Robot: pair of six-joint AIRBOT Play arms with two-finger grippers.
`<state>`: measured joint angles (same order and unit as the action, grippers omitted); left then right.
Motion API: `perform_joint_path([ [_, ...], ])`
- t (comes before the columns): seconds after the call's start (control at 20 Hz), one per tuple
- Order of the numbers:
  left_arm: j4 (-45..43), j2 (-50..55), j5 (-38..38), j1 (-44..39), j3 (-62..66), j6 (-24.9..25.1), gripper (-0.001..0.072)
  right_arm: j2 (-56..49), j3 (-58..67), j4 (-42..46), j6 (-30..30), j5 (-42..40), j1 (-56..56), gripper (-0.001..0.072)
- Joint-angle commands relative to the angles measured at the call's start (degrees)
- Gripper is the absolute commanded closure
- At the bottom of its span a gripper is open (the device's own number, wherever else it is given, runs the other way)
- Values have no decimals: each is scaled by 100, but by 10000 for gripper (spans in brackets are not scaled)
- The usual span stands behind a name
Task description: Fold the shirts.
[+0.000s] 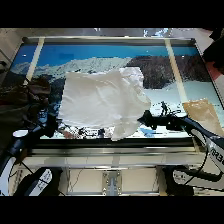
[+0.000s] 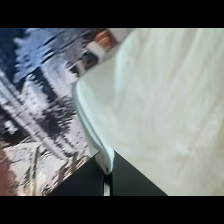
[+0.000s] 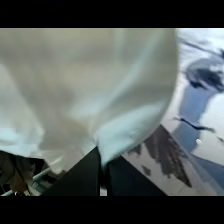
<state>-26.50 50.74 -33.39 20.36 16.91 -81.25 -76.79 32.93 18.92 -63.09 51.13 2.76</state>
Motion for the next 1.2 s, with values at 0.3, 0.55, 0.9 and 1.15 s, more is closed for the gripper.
perform_joint_path([
  [0.3,-1794,-2524,-3261,1751,3101,1228,699,3257,3567,3049,-72,3174,74,697],
  [0.55,-2837,-2977,-3388,1998,5689,890,701,4572,6052,4129,-1305,2618,76,697],
  [0.9,-2264,-839,-3755,933,7204,715,701,3373,7359,5668,-1333,2876,76,699],
  [1.15,-3910,1375,-3606,-1005,7136,710,701,1349,6883,5289,-1119,3574,76,698],
])
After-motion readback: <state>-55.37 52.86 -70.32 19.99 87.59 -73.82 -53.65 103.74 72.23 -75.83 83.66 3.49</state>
